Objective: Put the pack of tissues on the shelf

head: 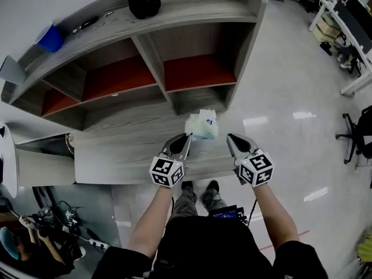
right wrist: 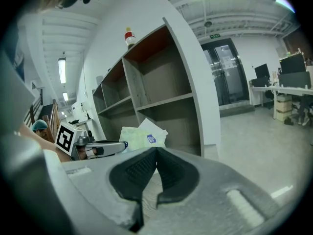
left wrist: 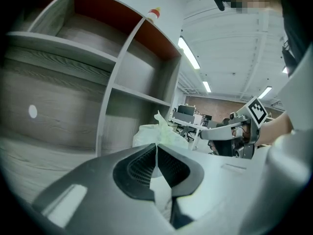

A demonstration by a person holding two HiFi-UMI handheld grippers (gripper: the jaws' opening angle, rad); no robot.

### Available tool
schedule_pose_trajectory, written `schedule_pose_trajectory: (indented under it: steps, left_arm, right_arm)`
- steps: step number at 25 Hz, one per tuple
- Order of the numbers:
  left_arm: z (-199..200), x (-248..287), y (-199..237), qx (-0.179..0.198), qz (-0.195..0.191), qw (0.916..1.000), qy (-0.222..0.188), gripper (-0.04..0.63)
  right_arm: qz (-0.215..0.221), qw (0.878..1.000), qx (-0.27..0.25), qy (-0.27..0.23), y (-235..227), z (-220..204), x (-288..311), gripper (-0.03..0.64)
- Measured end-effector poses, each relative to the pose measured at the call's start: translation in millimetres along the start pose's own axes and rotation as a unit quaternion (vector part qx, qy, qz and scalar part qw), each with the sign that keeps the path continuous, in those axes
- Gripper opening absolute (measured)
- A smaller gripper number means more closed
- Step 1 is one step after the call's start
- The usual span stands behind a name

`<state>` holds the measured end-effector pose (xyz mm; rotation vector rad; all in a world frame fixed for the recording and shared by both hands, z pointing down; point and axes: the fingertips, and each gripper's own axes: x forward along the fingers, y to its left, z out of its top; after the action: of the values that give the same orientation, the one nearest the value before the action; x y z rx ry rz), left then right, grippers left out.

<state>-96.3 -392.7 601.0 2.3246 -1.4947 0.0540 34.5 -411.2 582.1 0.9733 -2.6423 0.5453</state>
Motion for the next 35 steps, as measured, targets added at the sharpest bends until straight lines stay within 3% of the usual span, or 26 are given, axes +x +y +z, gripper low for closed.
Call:
schedule_pose_trajectory:
  steps: [8,18,35]
  left_arm:
    - [-17.3,34.9,24.7,0.013,0.016,0.9998,0.001,0.009]
    - [-32.8,73.1,60.4,-0.006,0.042,0.999,-0.013,0.008]
    - [-49.7,131.0,95.7,-0.017,0.075,0.9966,-0.032,0.008]
  right_arm:
    - [0.011,1.0,-0.014,-0.006,-22.2,-5.0,35.0,0.0]
    - [0.031,0.999,-0.026,-0.013,-35.1,-17.9,76.2,0.0]
    - [0.024,0.999,-0.023,-0.012,-68.6,-37.9,110.0,0.0]
